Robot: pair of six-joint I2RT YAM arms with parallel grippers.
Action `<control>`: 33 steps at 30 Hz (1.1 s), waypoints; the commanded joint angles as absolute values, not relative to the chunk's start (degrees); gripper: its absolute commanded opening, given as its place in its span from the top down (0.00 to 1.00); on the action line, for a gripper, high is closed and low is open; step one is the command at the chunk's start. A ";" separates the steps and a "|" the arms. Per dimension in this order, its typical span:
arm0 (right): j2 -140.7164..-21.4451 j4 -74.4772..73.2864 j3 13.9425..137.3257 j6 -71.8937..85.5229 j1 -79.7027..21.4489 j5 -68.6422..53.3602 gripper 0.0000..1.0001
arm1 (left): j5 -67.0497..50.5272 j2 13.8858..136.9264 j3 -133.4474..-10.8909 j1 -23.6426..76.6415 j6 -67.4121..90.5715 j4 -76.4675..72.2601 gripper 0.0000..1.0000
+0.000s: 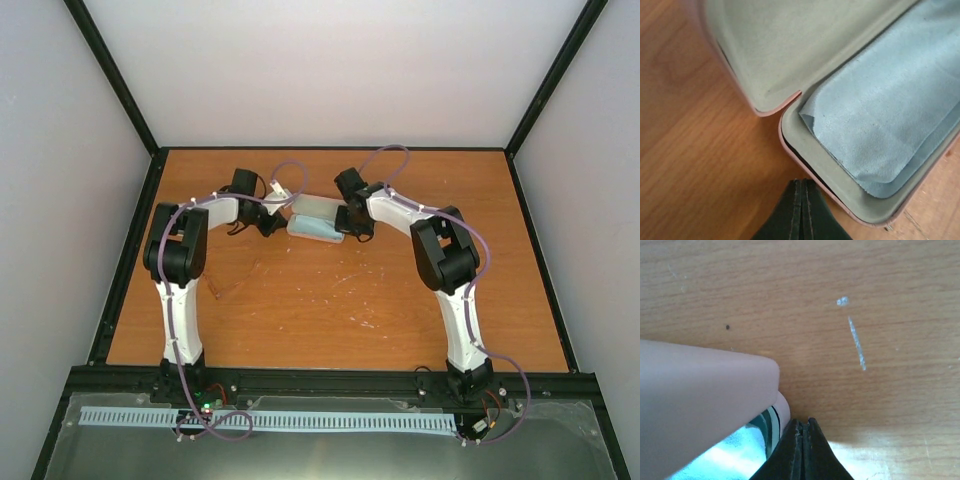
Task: Organize the sunglasses
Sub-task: Adjust the sunglasses case at the center of the board.
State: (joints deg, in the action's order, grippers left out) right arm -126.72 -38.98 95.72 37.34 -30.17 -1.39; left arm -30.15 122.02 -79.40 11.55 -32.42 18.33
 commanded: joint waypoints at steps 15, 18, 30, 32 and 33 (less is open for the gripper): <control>-127.54 -40.21 97.49 33.84 -29.45 2.25 0.97 | -29.88 114.24 -71.58 14.59 -30.07 17.93 0.81; -125.07 -39.21 95.42 33.66 -29.40 4.13 0.88 | -27.38 112.06 -68.95 14.59 -29.52 16.46 0.69; -113.06 -42.71 95.58 27.53 -29.83 12.26 0.57 | -24.24 106.68 -75.62 8.81 -24.41 18.12 0.60; -111.34 -42.85 98.03 22.00 -31.20 7.61 0.56 | -24.47 105.61 -78.65 5.90 -23.83 20.81 0.58; -111.43 -43.57 100.38 18.66 -32.31 4.01 0.56 | -25.03 105.11 -80.15 3.83 -23.48 22.33 0.57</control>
